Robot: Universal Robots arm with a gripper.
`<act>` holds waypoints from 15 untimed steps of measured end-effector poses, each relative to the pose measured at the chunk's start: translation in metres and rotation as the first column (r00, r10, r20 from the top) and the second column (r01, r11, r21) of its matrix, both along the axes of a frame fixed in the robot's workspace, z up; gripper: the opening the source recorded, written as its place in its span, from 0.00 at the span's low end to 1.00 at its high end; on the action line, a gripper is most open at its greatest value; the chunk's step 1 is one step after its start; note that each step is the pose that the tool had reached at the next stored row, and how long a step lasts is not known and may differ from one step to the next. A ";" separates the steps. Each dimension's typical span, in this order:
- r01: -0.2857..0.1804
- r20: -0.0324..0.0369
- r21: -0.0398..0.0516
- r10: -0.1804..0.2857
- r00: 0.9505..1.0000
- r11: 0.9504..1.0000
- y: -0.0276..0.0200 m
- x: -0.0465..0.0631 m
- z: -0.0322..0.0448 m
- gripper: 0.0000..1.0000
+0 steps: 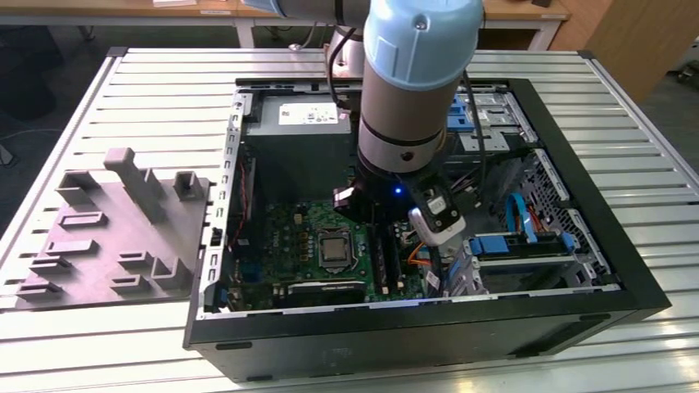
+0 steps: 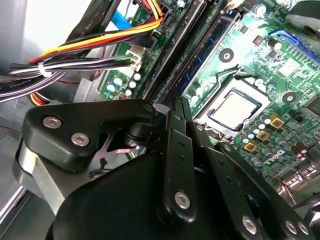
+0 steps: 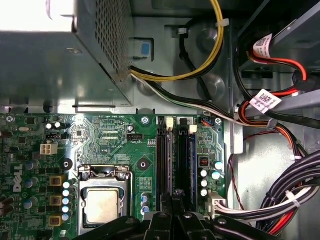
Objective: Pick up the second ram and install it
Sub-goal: 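Insert the second ram into the second slot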
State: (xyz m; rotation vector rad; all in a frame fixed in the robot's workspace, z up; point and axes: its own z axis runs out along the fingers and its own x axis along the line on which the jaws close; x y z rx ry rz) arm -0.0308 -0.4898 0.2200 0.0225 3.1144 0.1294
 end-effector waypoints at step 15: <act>0.000 0.000 -0.023 0.000 1.000 1.000 0.0000 0.000 0.0039 0.11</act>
